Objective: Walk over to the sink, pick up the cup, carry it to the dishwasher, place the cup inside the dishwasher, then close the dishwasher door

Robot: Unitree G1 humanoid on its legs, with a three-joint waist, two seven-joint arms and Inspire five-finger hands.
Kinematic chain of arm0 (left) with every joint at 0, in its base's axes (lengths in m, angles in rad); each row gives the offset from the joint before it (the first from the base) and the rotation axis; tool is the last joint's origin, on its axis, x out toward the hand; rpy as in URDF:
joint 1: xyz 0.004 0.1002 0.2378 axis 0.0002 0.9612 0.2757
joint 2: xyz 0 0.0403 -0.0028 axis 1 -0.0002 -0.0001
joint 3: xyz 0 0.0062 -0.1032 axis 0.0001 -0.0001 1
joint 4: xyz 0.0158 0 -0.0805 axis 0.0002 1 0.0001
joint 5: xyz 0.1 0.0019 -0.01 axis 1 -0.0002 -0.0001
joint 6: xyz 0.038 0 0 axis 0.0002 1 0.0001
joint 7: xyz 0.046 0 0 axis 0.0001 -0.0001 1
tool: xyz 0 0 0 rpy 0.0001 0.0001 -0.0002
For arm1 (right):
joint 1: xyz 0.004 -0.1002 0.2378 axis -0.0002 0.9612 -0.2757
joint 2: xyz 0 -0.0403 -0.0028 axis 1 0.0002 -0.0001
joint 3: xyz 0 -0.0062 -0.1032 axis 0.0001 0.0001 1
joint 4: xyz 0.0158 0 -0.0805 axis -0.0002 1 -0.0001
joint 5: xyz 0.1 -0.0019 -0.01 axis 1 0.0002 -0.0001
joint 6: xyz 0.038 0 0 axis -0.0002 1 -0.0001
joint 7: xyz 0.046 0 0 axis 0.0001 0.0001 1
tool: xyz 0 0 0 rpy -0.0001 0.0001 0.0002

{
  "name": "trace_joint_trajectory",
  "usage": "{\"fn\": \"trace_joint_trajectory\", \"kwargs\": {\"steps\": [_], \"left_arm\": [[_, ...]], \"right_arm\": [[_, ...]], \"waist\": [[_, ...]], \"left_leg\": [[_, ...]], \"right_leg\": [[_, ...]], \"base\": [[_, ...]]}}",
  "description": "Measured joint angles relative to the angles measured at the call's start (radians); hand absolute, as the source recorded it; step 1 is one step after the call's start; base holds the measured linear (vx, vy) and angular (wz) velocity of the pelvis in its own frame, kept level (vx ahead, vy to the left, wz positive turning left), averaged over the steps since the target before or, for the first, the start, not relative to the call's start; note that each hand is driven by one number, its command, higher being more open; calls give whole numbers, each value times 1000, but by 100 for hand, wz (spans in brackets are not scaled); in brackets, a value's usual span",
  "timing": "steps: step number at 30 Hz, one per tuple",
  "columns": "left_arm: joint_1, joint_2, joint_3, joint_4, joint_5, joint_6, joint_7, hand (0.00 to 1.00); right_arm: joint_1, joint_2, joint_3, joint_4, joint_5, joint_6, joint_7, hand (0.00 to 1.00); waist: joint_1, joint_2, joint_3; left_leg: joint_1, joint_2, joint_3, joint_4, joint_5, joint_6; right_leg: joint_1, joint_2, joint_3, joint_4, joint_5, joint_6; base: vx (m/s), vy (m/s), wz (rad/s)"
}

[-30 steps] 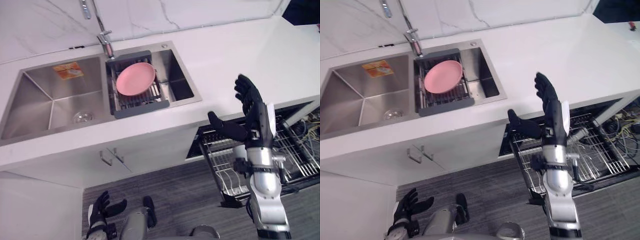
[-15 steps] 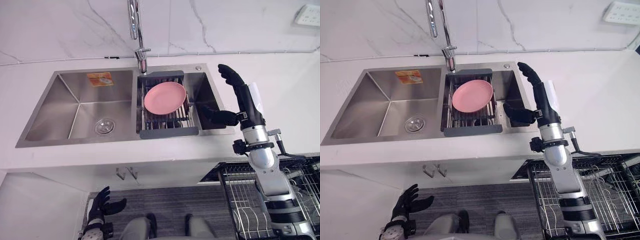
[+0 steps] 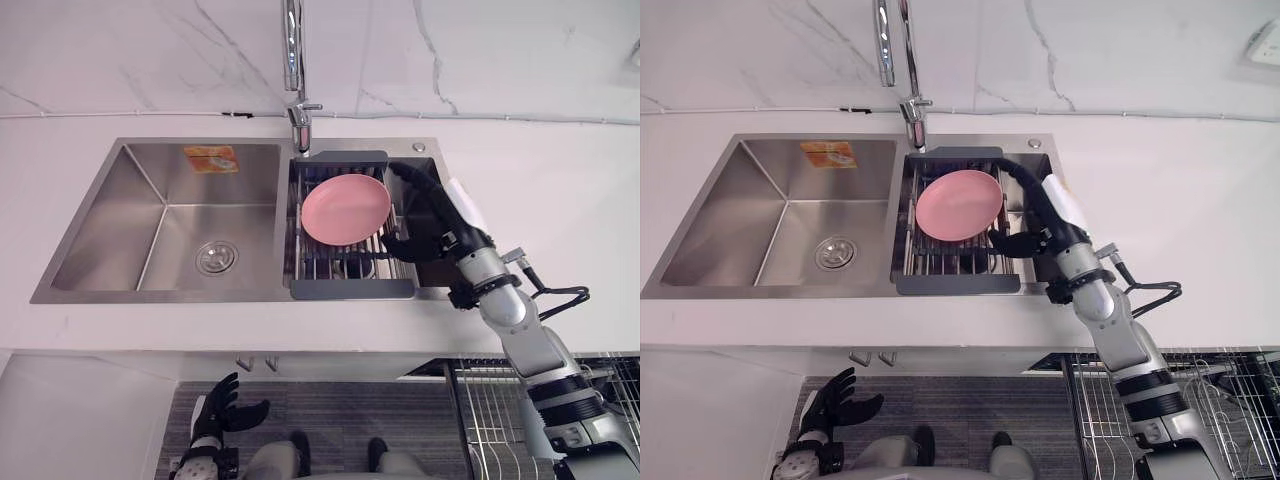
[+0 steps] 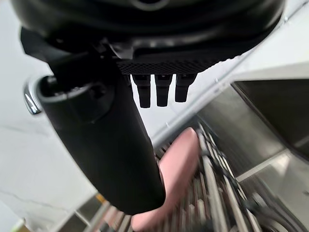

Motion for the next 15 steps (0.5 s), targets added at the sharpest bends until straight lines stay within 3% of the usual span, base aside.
{"fn": "trace_joint_trajectory", "kwargs": {"steps": [10,15], "left_arm": [[3,-2,-4,11,0,0,1,90],[3,-2,-4,11,0,1,17,90]], "right_arm": [[-132,-23,81,166,-159,14,-16,90],[-230,-23,139,231,-302,49,-58,90]], "waist": [[5,8,-6],[19,9,-6]], "left_leg": [[-23,-12,-42,-88,65,0],[-49,-9,-47,-100,80,-10]], "right_leg": [[-38,-2,-26,-27,31,1],[-63,3,-26,-30,40,-23]], "base": [[-107,-12,9],[-156,7,4]]}}
